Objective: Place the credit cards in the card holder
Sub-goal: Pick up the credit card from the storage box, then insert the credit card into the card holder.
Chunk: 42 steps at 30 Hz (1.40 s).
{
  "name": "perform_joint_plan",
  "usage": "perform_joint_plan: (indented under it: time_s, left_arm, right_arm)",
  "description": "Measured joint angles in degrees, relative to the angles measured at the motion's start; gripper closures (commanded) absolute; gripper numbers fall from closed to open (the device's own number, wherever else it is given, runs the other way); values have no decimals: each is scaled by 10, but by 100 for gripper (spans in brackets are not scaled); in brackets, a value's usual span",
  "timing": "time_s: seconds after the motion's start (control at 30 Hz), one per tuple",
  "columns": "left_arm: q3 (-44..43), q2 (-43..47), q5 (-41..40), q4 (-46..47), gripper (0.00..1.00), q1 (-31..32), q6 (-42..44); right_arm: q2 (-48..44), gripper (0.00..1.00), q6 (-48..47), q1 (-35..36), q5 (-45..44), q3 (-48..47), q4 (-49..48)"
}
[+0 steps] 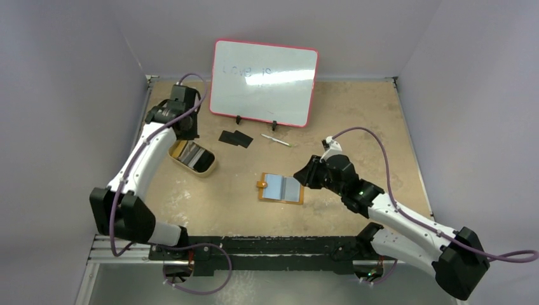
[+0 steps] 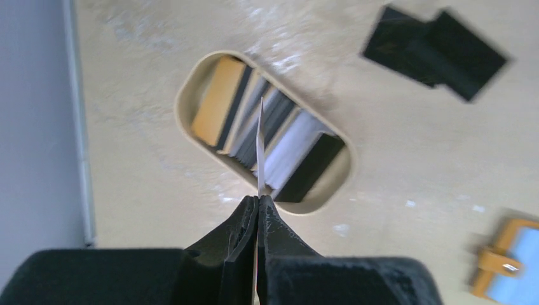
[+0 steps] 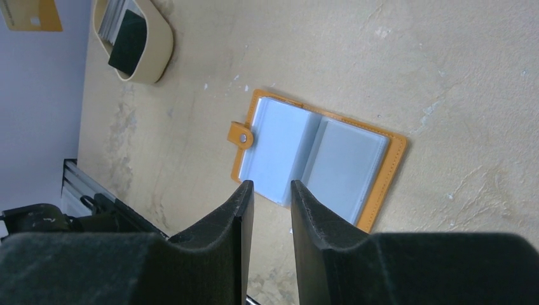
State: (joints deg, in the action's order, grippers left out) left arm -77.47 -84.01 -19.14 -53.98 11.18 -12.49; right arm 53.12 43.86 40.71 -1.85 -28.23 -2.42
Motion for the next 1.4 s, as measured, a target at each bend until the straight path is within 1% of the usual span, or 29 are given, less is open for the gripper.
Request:
perform_joint_plan:
  time_s: [0.17, 0.2, 0.23, 0.33, 0.47, 0.67, 0.83, 0.97, 1.27, 1.4]
  left_arm:
    - [35, 97, 126, 66, 100, 3, -45]
    - [74, 142, 220, 137, 100, 10, -103]
    - [75, 143, 222, 138, 100, 10, -105]
    - [134, 161, 277, 236, 100, 43, -186]
    - [215, 156, 327, 349, 100, 120, -288]
    - [314, 129, 324, 511, 100, 216, -403]
    - [359, 77, 318, 612, 100, 278, -456]
    - [377, 42, 309, 639, 100, 296, -469]
    - [428, 30, 302, 667, 100, 306, -471]
    - [436, 4, 309, 675, 100, 314, -471]
  right_arm:
    - [-11, 69, 0, 0, -1, 0, 2]
    - [-11, 69, 0, 0, -1, 0, 5]
    - [-11, 69, 0, 0, -1, 0, 5]
    - [-6, 69, 0, 0, -2, 0, 5]
    - [25, 69, 0, -3, -4, 0, 2]
    - [81, 69, 0, -23, 1, 15, -26]
    - [112, 71, 1, -29, 16, 28, -50]
    - [134, 71, 1, -31, 27, 30, -61]
    - [162, 72, 1, -32, 31, 39, -87]
    - [178, 71, 1, -32, 34, 41, -93]
